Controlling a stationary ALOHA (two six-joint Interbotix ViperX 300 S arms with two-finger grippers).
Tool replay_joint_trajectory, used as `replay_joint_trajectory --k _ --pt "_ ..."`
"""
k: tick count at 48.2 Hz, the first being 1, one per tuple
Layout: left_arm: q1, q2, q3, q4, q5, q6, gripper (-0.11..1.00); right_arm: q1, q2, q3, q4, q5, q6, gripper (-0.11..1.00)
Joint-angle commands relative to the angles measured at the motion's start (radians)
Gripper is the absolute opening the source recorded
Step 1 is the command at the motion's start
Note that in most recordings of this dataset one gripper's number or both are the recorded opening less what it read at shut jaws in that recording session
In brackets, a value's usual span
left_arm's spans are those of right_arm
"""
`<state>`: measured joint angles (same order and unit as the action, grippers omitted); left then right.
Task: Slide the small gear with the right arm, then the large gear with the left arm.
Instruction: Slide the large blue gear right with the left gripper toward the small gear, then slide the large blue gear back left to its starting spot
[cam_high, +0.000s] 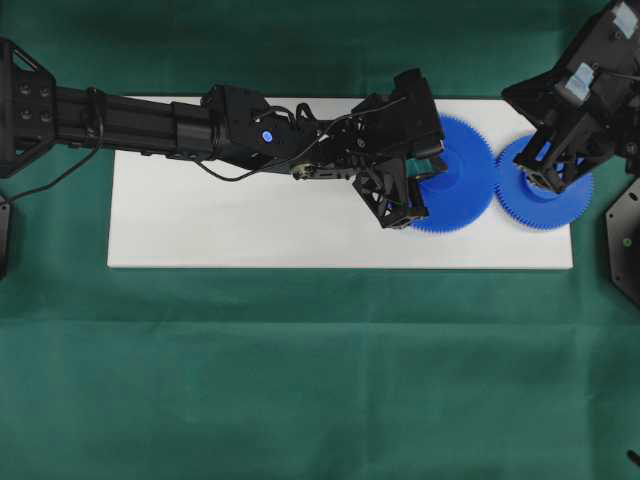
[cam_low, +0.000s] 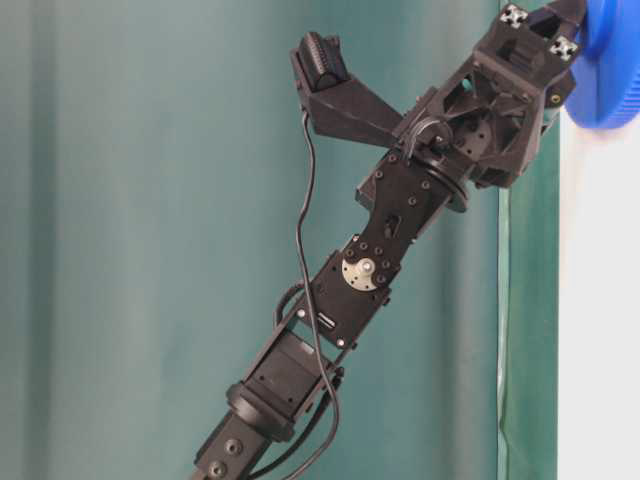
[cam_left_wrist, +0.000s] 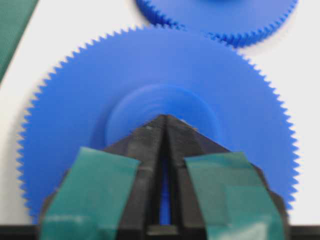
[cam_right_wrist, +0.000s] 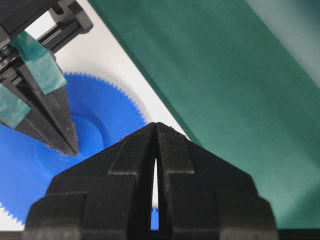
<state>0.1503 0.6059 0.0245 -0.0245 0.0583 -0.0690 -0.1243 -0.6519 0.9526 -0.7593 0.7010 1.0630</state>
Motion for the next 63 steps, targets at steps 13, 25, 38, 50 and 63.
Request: replay_joint_trajectory --k 13,25,38,50,63 --pt "-0.012 0.055 0.075 0.002 0.046 0.002 0.00 0.003 0.009 -0.026 -0.006 -0.017 0.000 0.50" --pt "-0.012 0.055 0.080 0.000 0.043 0.002 0.00 0.003 0.021 -0.031 -0.006 -0.018 0.000 0.50" --pt "-0.014 0.018 0.225 -0.005 0.021 -0.008 0.00 0.003 0.021 -0.031 -0.006 -0.018 0.002 0.50" --pt "-0.014 -0.071 0.483 -0.006 -0.060 -0.114 0.00 0.003 0.021 -0.032 -0.005 -0.018 0.002 0.50" --pt "-0.015 -0.215 0.759 -0.006 -0.124 -0.249 0.00 0.003 0.021 -0.032 -0.006 -0.018 0.002 0.50"
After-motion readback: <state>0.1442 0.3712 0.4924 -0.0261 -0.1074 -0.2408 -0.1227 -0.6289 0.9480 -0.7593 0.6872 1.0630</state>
